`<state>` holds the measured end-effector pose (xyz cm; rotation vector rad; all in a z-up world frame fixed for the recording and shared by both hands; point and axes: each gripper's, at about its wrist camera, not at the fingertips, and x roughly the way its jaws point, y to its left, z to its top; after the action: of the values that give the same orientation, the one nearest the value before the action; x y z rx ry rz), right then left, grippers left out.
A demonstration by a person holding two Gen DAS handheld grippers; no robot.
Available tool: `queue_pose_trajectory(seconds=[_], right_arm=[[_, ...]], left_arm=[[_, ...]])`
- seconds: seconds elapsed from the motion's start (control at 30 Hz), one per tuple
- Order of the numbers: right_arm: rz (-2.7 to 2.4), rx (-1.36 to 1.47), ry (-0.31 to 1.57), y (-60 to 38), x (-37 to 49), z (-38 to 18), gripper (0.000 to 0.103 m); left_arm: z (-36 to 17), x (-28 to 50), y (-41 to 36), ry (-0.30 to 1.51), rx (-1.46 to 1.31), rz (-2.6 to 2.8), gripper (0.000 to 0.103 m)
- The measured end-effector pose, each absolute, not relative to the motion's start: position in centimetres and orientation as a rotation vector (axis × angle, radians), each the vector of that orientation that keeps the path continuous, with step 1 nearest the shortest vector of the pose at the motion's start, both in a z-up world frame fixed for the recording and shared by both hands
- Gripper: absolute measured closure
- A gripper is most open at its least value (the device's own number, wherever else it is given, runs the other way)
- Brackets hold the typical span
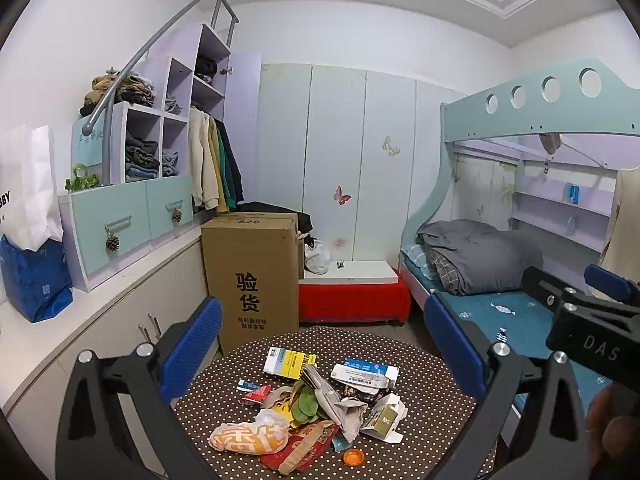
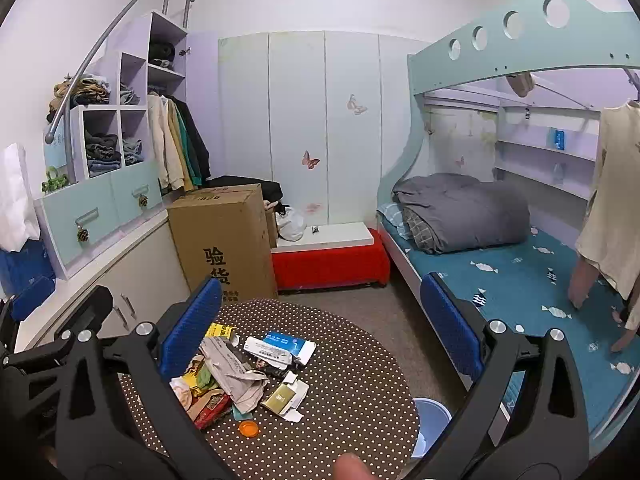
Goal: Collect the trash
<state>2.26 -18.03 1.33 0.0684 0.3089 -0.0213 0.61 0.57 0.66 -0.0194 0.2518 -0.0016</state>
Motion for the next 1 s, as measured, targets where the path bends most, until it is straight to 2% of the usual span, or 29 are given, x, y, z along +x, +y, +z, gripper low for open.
queue_pose_trajectory(seconds=[1.0], right_arm=[[-0.031,0.064,0.325,-17.5,3.1,0.7,0.006]], left_arm=[[-0.2,1.8,0.8,0.277,-0.024,-0.008,0.004]])
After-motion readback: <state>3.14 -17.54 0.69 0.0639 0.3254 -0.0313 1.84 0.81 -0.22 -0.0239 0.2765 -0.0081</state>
